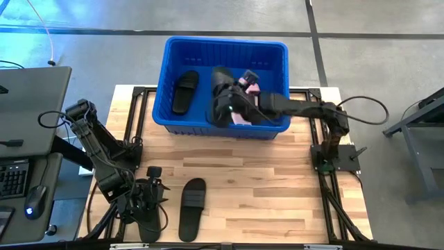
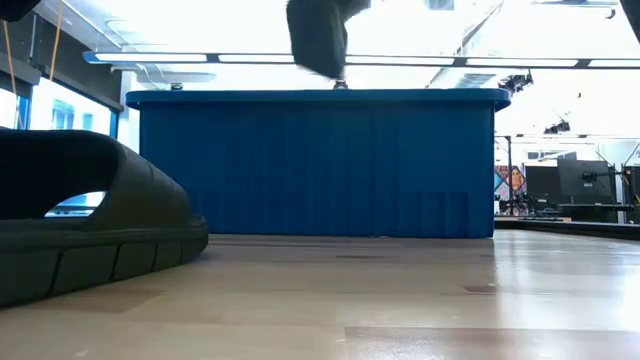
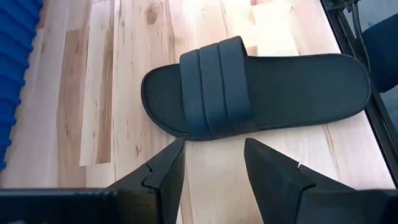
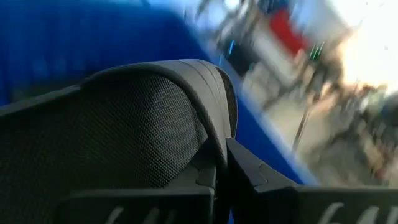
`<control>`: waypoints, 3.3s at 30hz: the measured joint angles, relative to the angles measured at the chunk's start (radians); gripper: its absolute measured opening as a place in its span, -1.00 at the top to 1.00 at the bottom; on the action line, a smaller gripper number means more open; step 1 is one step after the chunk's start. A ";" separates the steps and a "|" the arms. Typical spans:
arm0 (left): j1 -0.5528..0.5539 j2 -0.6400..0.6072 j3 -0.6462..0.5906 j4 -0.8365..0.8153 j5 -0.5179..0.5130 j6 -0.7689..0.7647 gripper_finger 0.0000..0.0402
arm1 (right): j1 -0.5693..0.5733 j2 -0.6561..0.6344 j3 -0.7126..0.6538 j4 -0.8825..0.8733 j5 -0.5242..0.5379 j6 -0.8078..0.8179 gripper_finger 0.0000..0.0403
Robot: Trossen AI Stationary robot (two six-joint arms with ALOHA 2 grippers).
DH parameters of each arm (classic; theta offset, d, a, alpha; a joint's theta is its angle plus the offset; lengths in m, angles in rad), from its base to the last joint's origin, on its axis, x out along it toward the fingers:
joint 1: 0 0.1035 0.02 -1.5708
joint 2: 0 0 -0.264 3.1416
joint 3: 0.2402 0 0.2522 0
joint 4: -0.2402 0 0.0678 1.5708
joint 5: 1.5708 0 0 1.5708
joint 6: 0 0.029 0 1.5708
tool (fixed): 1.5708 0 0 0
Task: Pick and place slides into bin
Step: Put the black slipper into the blue basket
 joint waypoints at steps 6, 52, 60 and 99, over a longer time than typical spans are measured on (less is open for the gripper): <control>0.000 0.000 0.000 -0.009 0.000 0.036 0.22 | -0.116 0.001 -0.141 -0.222 -0.108 0.054 1.00; 0.000 0.000 0.001 0.017 -0.028 0.048 0.22 | -0.280 -0.003 -0.467 -0.226 -0.526 0.726 0.48; 0.000 0.000 0.001 0.019 -0.031 0.048 0.22 | -0.280 0.001 -0.456 -0.230 -0.527 0.682 0.16; 0.000 0.000 0.001 0.029 -0.031 0.049 0.22 | 0.381 0.003 -0.456 0.313 -0.727 0.105 0.15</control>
